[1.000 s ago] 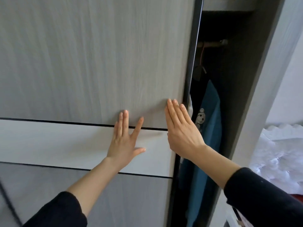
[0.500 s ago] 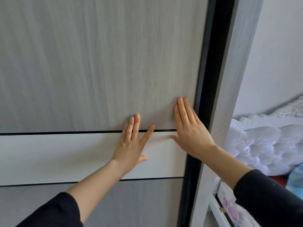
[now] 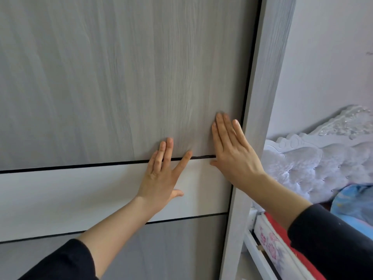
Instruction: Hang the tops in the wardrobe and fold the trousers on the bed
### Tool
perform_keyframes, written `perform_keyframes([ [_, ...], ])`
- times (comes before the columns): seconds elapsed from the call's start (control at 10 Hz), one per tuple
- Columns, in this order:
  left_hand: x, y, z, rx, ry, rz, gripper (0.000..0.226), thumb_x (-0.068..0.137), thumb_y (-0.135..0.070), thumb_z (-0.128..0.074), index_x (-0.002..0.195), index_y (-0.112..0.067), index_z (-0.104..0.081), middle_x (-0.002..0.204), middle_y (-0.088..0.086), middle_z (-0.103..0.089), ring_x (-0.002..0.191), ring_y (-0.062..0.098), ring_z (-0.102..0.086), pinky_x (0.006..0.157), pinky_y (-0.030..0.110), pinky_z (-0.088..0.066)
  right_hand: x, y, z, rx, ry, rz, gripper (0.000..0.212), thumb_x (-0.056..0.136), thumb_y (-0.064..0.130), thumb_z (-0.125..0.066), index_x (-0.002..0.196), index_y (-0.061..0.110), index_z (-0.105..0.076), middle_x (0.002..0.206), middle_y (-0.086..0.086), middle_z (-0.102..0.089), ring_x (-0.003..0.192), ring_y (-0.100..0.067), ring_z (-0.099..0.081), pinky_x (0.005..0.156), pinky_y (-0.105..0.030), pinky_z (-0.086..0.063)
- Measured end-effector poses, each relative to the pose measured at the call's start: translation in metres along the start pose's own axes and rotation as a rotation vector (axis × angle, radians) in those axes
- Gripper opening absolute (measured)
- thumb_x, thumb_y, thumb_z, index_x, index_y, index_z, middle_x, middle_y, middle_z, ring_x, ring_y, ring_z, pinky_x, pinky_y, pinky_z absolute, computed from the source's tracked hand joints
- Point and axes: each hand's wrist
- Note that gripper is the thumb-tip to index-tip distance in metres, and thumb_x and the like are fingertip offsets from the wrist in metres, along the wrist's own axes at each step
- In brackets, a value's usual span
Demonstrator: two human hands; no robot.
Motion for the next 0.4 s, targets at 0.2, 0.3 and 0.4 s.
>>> perform_keyframes([
  [0.2,0.000,-0.001,0.001,-0.023,-0.020,-0.004,0.151,0.031,-0.072,-0.081,0.153,-0.027,-0.003,0.154,0.026,0.017,0.144,0.037,0.016,0.118,0.044,0.004,-0.001,-0.005,0.002,0.231,-0.098,-0.015,0.088,0.074,0.030,-0.078,0.139,-0.012,-0.038,0.149,-0.029,-0.034,0.140,-0.040,-0.032,0.119,-0.045,-0.010],
  [0.3,-0.001,0.001,-0.002,-0.045,-0.052,-0.026,0.151,0.032,-0.070,-0.083,0.153,-0.027,-0.002,0.154,0.026,0.019,0.144,0.036,0.019,0.112,0.050,-0.006,0.000,-0.011,0.023,0.730,-0.142,-0.128,0.071,0.082,0.032,-0.073,0.140,0.000,-0.045,0.149,-0.014,-0.041,0.141,-0.028,-0.034,0.117,-0.041,-0.026],
  [0.4,-0.002,0.000,-0.002,-0.054,-0.032,-0.012,0.152,0.033,-0.073,-0.080,0.153,-0.026,0.000,0.153,0.027,0.020,0.143,0.038,0.019,0.111,0.051,-0.005,-0.001,-0.031,0.071,1.238,-0.225,-0.434,0.057,0.082,0.041,-0.072,0.131,0.016,-0.057,0.136,0.005,-0.056,0.129,-0.009,-0.049,0.107,-0.025,-0.038],
])
Point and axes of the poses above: each hand's wrist, its own x-axis towards the middle knuckle, its own z-axis out of the back of the hand, y = z × x
